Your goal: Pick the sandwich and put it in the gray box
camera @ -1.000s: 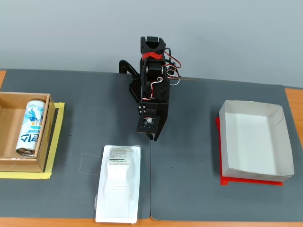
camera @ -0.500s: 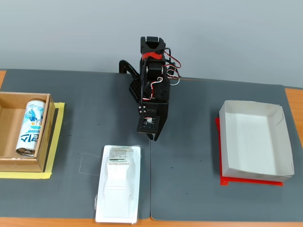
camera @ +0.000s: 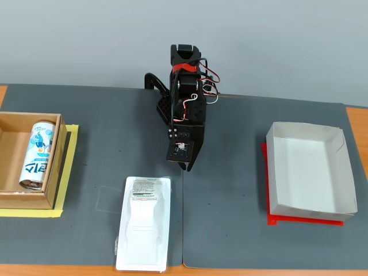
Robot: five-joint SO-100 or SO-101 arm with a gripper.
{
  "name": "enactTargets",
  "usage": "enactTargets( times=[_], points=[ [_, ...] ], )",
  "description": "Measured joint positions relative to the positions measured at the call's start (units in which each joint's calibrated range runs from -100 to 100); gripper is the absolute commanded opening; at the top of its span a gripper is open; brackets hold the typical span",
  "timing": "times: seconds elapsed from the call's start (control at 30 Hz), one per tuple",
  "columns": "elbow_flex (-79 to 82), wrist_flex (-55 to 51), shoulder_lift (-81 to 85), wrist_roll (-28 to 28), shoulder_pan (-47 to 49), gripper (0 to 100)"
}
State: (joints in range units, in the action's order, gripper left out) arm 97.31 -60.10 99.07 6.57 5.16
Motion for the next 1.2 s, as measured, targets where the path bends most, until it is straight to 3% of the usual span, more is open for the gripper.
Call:
enactTargets(
  times=[0.9, 1.2],
  points=[
    [-3.68, 0.09, -5.95, 0.0, 0.0, 2],
    [-14.73, 8.67, -17.59, 0.0, 0.0, 2]
  ],
)
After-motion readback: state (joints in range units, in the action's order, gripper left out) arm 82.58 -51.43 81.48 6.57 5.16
